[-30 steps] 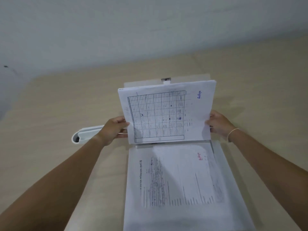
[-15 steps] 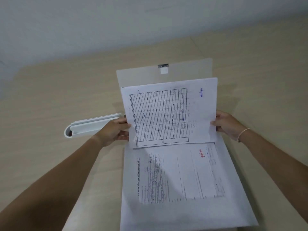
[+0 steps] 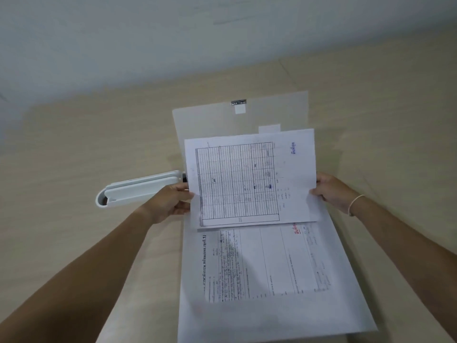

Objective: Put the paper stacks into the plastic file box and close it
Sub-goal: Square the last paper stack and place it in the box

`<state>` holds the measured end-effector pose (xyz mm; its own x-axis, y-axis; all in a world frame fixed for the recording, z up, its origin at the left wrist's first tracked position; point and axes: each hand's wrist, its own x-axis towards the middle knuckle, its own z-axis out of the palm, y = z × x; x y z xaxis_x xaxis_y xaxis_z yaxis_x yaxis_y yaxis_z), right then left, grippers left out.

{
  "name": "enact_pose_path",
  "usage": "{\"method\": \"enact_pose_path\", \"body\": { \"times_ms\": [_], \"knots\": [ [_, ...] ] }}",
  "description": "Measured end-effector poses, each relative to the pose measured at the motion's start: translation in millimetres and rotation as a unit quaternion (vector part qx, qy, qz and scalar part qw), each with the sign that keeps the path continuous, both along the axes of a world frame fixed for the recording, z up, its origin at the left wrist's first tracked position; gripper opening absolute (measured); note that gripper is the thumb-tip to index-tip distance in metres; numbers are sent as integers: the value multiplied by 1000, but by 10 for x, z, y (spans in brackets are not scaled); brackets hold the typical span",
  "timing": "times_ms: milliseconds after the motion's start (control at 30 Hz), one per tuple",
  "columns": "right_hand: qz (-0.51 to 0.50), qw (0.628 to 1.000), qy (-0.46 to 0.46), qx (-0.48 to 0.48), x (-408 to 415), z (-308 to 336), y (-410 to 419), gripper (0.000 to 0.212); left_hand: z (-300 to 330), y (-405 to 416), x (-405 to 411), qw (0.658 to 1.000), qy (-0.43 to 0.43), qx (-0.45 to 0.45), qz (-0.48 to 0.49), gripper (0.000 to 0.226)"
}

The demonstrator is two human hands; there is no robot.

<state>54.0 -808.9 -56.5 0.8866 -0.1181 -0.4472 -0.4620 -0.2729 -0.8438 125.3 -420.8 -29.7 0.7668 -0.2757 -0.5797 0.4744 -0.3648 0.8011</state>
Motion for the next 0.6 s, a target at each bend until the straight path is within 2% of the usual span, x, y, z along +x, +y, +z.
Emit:
{"method": "enact_pose_path", "body": {
  "times_ms": [133,200,300,400,600],
  "knots": [
    [18,1000,15,-2,-18,-16,-13,42,29,-51,5,1000,7,-7,9,18],
    [30,999,21,-2,-19,4,-1,42,61,-97,29,998,-24,-28,41,23],
    [43,998,40,9,-22,24,-8,40,97,-174,56,994,-76,-10,72,28],
    [21,998,55,2,-17,19,-34,32,83,-174,45,995,-86,20,43,24],
    [-38,998,12,-55,4,9,36,53,-35,-74,-105,987,4,132,-87,14]
  ]
}}
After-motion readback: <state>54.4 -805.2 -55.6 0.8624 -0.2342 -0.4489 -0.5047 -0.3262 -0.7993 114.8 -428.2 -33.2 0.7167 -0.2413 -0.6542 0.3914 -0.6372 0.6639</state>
